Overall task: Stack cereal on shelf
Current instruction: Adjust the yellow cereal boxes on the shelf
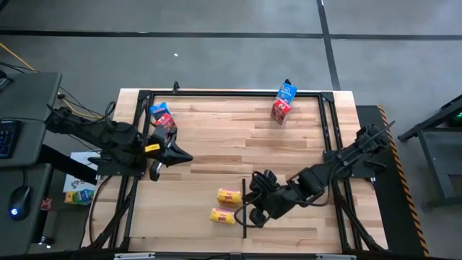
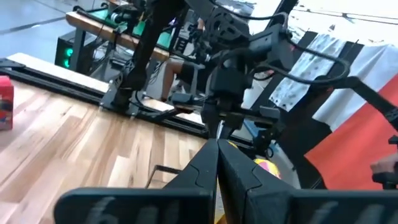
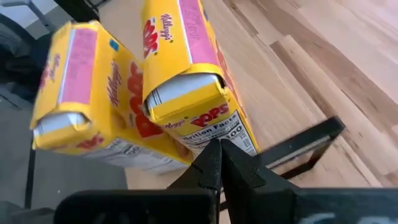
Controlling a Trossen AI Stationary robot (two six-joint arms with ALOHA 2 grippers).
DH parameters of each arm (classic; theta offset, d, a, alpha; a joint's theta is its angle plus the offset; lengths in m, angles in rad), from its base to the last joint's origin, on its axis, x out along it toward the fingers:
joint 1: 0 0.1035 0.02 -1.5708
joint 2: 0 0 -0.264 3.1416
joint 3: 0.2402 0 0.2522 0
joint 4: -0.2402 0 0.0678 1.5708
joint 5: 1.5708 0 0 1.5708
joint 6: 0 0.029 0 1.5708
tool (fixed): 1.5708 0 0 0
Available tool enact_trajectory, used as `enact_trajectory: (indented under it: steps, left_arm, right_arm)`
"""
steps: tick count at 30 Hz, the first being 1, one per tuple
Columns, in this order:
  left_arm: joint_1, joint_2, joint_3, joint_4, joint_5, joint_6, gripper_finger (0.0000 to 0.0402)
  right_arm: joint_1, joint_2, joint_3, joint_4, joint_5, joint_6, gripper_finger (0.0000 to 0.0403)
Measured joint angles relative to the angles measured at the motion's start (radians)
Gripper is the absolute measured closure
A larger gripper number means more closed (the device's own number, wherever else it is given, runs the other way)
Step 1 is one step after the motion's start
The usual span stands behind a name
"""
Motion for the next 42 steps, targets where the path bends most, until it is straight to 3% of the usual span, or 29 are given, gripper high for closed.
enact_trajectory:
  steps: [14,21,27,30,36,42]
  left_arm:
    - [-0.011,0.002,0.000,-0.204,0.010,-0.108,0.0401]
    - [-0.193,0.045,-0.014,-0.248,0.010,-0.290,0.0401]
    - [-0.359,0.283,-0.008,-0.110,-0.054,-0.446,0.0401]
    - [-0.392,0.427,0.066,-0.065,-0.056,-0.445,0.0401]
    - [-0.393,0.625,0.246,-0.185,-0.080,-0.381,0.0401]
    - [-0.373,0.706,0.320,-0.255,-0.156,-0.378,0.0401]
  right_arm:
    - [-0.025,-0.001,0.000,-0.014,-0.093,-0.035,0.0403]
    - [0.038,-0.048,0.001,-0.152,-0.132,0.048,0.0403]
    - [0.099,-0.108,0.001,-0.303,-0.007,0.171,0.0403]
    - [0.112,-0.125,0.001,-0.313,0.040,0.184,0.0403]
    - [0.118,-0.133,0.001,-0.320,0.053,0.168,0.0403]
    - [0.118,-0.133,0.001,-0.320,0.053,0.156,0.0403]
